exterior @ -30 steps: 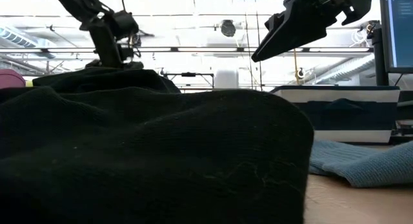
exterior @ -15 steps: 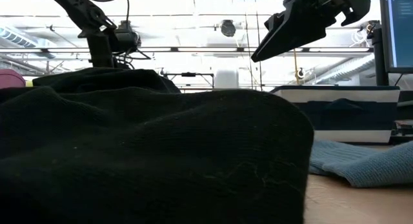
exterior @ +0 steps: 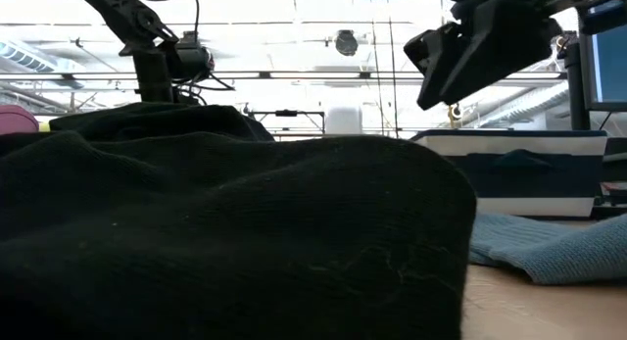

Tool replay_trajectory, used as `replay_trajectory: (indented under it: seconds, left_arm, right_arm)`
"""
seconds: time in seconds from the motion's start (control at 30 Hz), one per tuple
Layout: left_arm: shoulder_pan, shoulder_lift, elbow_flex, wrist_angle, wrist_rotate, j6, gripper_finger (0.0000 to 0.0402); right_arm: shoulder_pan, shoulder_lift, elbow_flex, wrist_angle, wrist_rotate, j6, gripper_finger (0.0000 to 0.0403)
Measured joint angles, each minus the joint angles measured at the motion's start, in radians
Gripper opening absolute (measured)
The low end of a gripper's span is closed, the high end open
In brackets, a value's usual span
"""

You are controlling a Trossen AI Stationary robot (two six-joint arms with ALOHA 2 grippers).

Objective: Pick & Place Cloths
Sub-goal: Put the blue sock into the transparent container

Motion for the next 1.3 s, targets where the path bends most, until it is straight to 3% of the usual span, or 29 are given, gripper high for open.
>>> replay_trajectory:
  seconds: [0.2,0.37,0.67,0.93,1.3]
  left_arm:
    - [0.000,-0.008,0.000,0.000,0.083,0.002,0.0287]
    - [-0.004,-0.065,0.000,-0.001,0.137,0.029,0.0300]
    - [-0.052,-0.273,0.000,0.007,0.135,0.132,0.0301]
    - [-0.170,-0.444,0.000,0.073,0.136,0.167,0.0299]
    - [-0.349,-0.546,0.000,0.170,0.138,0.239,0.0303]
  right_arm:
    - [0.031,0.000,0.000,-0.001,-0.018,-0.138,0.0127]
    - [0.051,0.000,0.000,0.000,-0.012,-0.163,0.0128]
    - [0.052,0.071,0.001,0.020,-0.012,-0.072,0.0128]
    - [0.028,0.131,-0.001,0.019,-0.013,0.075,0.0128]
    - [0.023,0.208,0.005,0.006,-0.018,0.140,0.0128]
